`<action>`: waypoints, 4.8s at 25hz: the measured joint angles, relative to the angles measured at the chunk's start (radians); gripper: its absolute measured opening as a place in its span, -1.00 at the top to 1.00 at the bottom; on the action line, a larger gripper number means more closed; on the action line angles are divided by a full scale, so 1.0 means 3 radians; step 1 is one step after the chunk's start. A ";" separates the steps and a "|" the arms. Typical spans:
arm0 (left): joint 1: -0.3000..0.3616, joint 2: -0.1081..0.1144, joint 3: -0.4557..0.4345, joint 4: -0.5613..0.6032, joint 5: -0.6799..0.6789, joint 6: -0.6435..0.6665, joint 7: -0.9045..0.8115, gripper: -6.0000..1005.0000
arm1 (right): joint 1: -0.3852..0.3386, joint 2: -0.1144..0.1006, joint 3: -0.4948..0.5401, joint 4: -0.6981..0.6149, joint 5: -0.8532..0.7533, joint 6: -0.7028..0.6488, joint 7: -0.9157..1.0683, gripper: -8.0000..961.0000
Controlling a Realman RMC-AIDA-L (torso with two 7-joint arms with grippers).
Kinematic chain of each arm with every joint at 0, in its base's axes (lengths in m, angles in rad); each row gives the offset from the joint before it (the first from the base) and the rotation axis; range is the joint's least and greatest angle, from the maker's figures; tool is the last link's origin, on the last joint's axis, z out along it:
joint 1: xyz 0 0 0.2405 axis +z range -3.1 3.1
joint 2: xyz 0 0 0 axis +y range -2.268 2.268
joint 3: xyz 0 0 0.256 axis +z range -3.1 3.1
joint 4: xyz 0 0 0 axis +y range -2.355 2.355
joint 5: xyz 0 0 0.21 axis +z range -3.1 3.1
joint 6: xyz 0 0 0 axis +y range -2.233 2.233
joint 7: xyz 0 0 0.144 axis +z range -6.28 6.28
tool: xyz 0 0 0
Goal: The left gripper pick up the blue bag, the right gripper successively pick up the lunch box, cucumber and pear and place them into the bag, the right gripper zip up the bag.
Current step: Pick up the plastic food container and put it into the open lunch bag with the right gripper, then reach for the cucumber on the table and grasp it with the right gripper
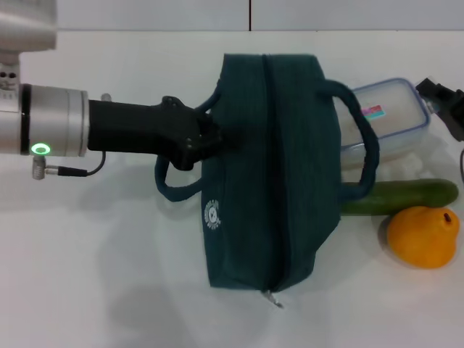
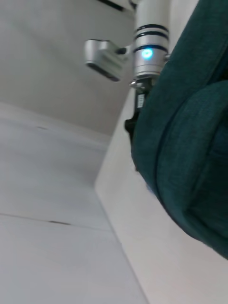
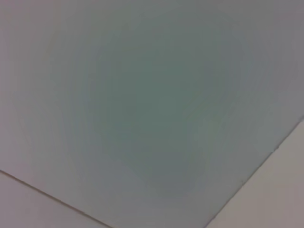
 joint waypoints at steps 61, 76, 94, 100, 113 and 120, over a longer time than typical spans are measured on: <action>0.0034 -0.0005 -0.0390 -0.0389 -0.0179 0.0121 0.0152 0.85 | 0.0286 -0.0057 0.0171 -0.0792 -0.1590 -0.1274 -0.0645 0.65; 0.0041 -0.0007 -0.0387 -0.0389 -0.0157 0.0075 0.0155 0.84 | 0.0286 -0.0114 0.0182 -0.1085 -0.2035 -0.1160 -0.0615 0.53; -0.0009 -0.0007 -0.0365 -0.0444 -0.0080 0.0037 0.0160 0.84 | -0.0762 -0.0252 0.2338 -0.3504 -0.5371 -0.1229 0.0948 -0.55; -0.0032 -0.0007 -0.0361 -0.0481 -0.0066 -0.0075 0.0160 0.84 | -0.0365 -0.0254 0.2329 -0.3574 -0.6296 -0.1405 0.1449 -0.85; -0.0063 -0.0006 -0.0360 -0.0481 -0.0066 -0.0132 0.0160 0.83 | 0.0284 -0.0031 0.1983 -0.3654 -0.7357 -0.1755 0.1845 -0.85; -0.0065 -0.0002 -0.0362 -0.0480 -0.0063 -0.0133 0.0191 0.83 | 0.0438 -0.0022 0.1825 -0.3622 -0.7651 -0.1704 0.1972 -0.85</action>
